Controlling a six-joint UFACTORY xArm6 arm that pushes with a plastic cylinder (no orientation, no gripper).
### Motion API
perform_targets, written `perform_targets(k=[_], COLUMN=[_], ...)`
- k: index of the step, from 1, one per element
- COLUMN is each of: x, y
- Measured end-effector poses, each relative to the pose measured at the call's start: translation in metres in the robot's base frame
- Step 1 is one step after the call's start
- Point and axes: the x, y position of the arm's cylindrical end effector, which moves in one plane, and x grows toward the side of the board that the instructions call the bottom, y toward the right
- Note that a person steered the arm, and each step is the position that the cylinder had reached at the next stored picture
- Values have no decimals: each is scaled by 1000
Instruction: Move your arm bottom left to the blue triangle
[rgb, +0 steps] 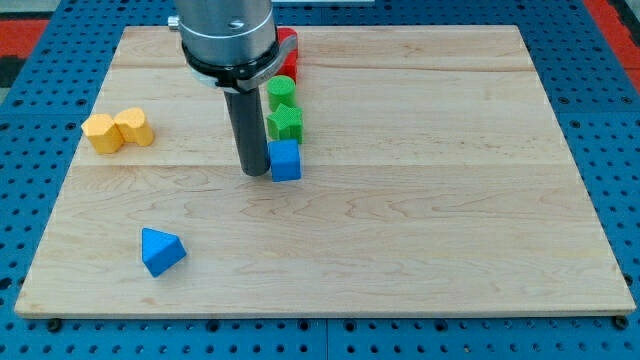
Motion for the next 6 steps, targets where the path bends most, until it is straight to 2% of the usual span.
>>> perform_targets(k=[1,2,3,5,6], x=[15,54,113,147,134], y=[-24,-9,1,-106,-135])
